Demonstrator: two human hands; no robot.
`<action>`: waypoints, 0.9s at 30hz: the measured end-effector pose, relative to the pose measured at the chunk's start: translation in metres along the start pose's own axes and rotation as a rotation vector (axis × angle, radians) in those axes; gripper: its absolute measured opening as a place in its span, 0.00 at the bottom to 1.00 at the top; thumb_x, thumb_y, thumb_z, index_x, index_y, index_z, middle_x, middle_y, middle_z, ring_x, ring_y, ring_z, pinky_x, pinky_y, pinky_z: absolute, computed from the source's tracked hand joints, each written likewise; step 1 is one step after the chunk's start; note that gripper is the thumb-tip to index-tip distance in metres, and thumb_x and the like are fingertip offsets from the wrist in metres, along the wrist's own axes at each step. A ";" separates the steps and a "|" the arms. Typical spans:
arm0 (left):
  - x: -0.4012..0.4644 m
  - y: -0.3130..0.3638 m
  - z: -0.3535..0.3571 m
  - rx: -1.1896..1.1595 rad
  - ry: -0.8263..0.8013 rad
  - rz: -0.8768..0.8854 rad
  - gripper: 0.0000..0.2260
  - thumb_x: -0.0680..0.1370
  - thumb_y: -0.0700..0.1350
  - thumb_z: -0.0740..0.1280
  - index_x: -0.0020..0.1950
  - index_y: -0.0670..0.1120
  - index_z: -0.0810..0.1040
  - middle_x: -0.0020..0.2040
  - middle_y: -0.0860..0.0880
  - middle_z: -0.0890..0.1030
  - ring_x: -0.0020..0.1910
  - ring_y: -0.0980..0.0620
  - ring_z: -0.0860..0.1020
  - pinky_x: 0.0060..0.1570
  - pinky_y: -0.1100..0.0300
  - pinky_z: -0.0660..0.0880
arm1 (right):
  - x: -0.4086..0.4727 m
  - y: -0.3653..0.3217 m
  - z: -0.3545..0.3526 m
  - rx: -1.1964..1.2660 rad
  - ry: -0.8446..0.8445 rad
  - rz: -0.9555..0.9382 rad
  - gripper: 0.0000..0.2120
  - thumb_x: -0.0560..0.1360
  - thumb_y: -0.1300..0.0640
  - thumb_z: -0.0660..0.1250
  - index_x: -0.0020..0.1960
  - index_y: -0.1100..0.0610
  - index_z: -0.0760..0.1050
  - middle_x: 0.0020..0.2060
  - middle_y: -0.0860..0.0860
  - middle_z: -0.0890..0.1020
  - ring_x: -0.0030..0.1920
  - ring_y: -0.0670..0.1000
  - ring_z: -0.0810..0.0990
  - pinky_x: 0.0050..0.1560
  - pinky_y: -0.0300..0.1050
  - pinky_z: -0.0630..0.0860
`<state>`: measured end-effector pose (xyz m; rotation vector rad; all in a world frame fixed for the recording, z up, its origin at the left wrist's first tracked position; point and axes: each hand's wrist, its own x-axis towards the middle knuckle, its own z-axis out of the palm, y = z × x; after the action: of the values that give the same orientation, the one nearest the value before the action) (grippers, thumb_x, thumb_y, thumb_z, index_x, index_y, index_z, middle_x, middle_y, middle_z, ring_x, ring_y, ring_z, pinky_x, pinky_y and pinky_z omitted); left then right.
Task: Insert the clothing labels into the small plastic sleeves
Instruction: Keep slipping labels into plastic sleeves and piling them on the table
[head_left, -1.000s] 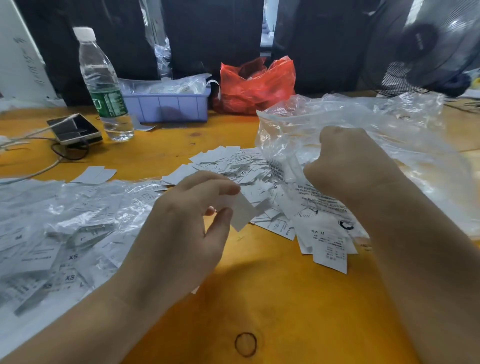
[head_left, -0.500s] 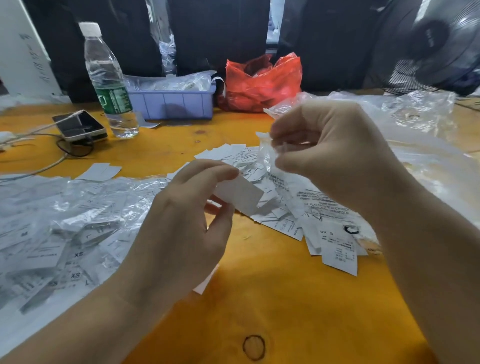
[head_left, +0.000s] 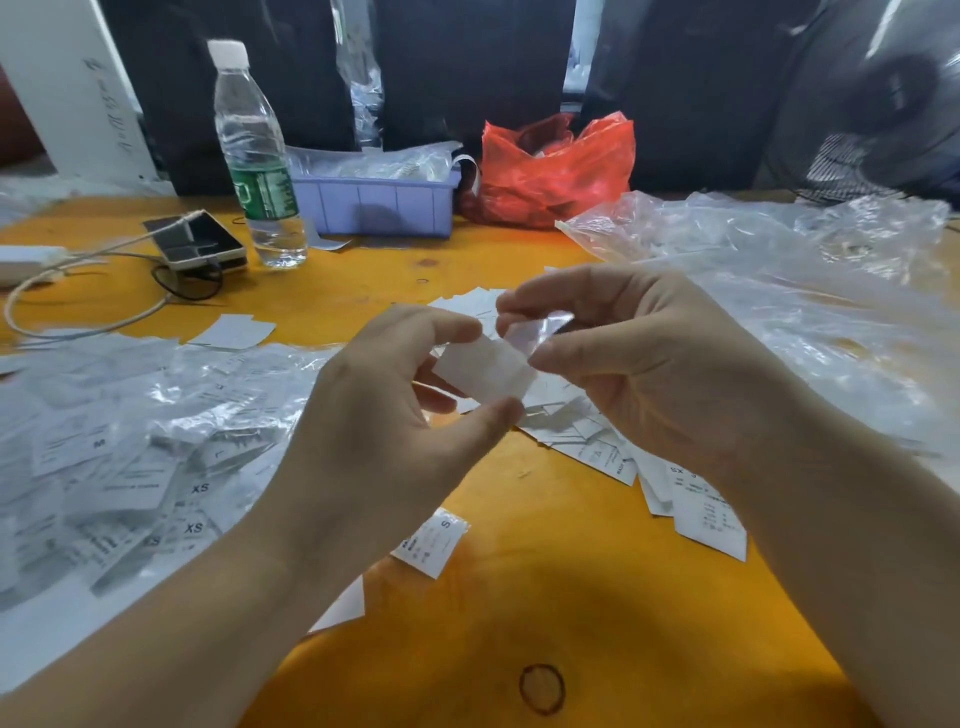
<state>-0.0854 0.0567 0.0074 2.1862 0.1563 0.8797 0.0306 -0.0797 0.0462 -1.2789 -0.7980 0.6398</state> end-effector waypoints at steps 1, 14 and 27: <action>0.000 0.000 0.000 -0.003 -0.009 -0.001 0.19 0.68 0.52 0.76 0.57 0.57 0.75 0.53 0.63 0.77 0.46 0.63 0.79 0.42 0.73 0.76 | 0.001 0.002 0.000 -0.034 0.031 -0.023 0.16 0.60 0.73 0.70 0.48 0.66 0.81 0.43 0.61 0.84 0.43 0.55 0.83 0.44 0.39 0.81; 0.003 -0.007 -0.007 -0.133 0.038 -0.179 0.17 0.73 0.38 0.73 0.49 0.61 0.78 0.43 0.60 0.83 0.40 0.57 0.82 0.39 0.61 0.80 | 0.003 0.013 0.004 -0.333 0.180 -0.100 0.11 0.62 0.49 0.73 0.39 0.56 0.82 0.34 0.51 0.84 0.35 0.48 0.76 0.35 0.42 0.73; 0.012 -0.012 -0.015 -0.466 0.064 -0.294 0.21 0.72 0.27 0.67 0.27 0.52 0.78 0.42 0.57 0.84 0.46 0.58 0.82 0.50 0.59 0.76 | 0.006 0.019 0.006 -0.052 -0.044 0.176 0.10 0.60 0.54 0.75 0.35 0.56 0.75 0.33 0.52 0.80 0.32 0.48 0.75 0.36 0.43 0.71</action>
<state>-0.0842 0.0784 0.0130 1.6538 0.2672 0.7325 0.0296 -0.0678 0.0292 -1.3969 -0.7473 0.7946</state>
